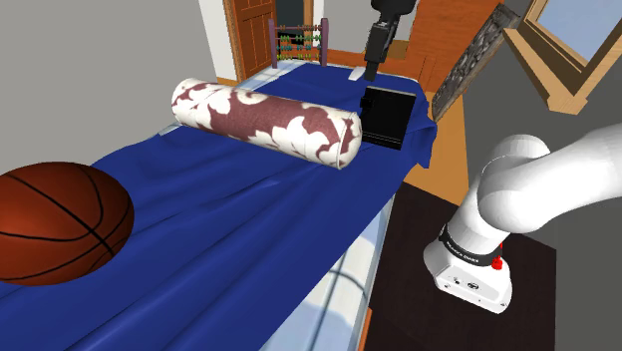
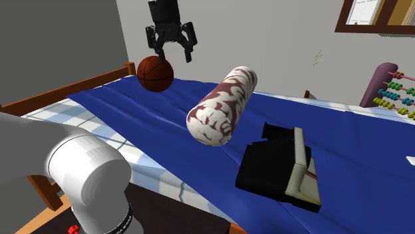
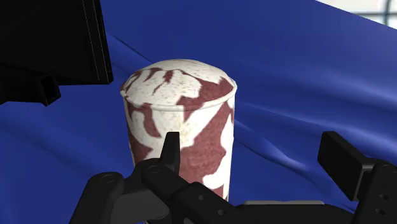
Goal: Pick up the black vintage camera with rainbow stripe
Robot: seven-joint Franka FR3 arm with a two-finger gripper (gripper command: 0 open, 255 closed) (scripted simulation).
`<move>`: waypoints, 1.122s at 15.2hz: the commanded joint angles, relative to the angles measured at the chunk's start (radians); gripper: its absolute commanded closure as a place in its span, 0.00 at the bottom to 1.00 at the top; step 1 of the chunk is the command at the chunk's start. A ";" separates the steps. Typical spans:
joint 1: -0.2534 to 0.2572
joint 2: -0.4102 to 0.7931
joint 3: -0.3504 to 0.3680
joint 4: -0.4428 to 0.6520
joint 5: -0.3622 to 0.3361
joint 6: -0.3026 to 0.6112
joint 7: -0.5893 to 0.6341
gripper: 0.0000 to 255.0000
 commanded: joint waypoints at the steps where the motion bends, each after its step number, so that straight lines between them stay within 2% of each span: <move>1: 0.000 0.000 0.000 0.000 0.000 0.000 0.000 0.00; 9: -0.055 0.013 -0.175 -0.092 -0.090 0.106 -0.171 0.00; 17: -0.106 0.109 -0.358 -0.112 -0.167 0.228 -0.342 0.00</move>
